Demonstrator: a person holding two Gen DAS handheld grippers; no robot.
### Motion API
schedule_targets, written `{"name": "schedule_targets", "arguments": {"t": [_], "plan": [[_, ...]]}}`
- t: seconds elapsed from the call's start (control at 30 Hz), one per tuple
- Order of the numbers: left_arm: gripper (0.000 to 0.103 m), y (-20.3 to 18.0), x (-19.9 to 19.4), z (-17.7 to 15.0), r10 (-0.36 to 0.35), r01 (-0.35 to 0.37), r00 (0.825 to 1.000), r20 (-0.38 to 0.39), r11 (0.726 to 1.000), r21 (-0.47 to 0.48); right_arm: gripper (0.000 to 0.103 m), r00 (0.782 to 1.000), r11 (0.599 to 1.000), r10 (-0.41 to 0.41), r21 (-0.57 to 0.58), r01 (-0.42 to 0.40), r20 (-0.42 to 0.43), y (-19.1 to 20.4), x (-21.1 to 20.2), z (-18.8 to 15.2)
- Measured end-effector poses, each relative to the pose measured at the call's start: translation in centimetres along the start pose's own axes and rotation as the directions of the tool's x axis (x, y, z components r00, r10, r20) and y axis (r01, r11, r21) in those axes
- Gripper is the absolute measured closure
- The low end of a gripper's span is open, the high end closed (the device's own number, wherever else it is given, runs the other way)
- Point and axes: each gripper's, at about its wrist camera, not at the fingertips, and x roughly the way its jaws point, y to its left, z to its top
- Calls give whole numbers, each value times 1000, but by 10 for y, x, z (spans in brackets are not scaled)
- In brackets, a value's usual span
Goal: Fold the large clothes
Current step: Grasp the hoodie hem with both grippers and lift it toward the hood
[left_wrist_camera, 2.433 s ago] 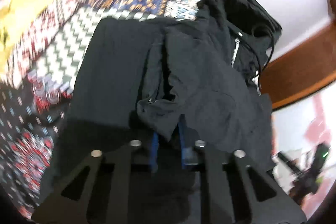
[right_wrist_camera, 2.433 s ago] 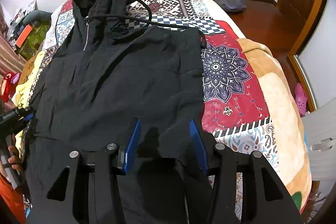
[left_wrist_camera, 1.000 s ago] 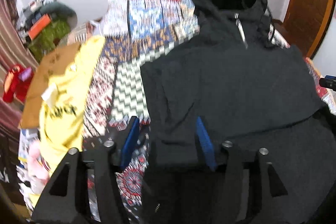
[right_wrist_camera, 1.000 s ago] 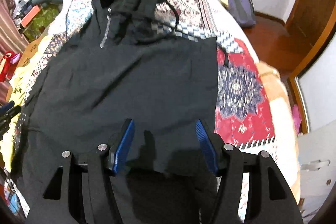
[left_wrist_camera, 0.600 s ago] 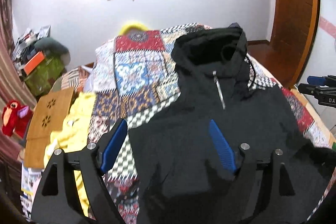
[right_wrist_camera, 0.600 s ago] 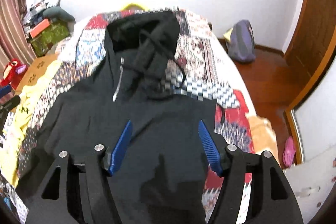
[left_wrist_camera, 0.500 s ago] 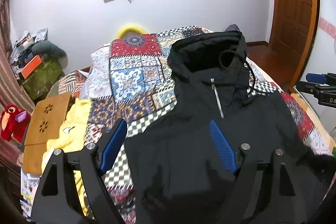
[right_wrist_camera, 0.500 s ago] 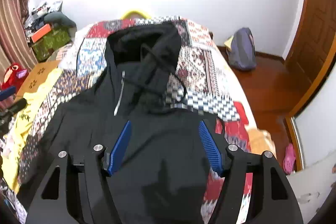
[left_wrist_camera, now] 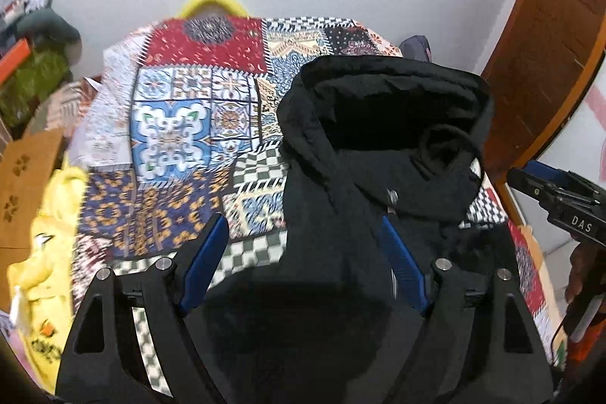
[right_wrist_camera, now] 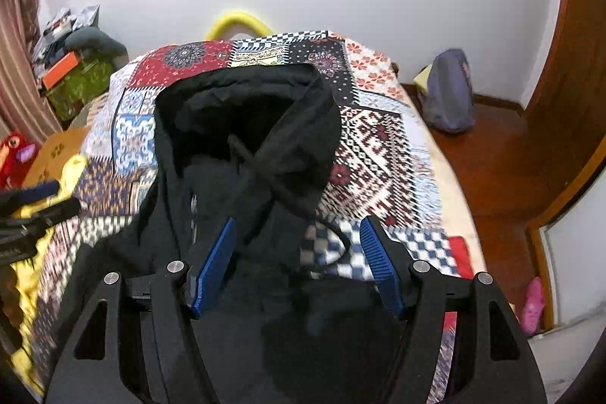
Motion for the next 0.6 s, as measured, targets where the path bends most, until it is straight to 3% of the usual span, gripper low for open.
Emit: {"name": "schedule_targets", "arguments": {"t": [0.27, 0.5, 0.57, 0.6], "plan": [[22, 12, 65, 41, 18, -20, 999, -29, 997, -72, 39, 1000, 993, 30, 115, -29, -9, -16, 39, 38], [22, 15, 107, 61, 36, -39, 999, -20, 993, -116, 39, 990, 959, 127, 263, -109, -54, -38, 73, 40], [28, 14, 115, 62, 46, -48, 999, -22, 992, -116, 47, 989, 956, 135, 271, -116, -54, -40, 79, 39], [41, 14, 120, 62, 50, -53, 998, -31, 993, -109, 52, 989, 958, 135, 262, -117, -54, -39, 82, 39]]}}
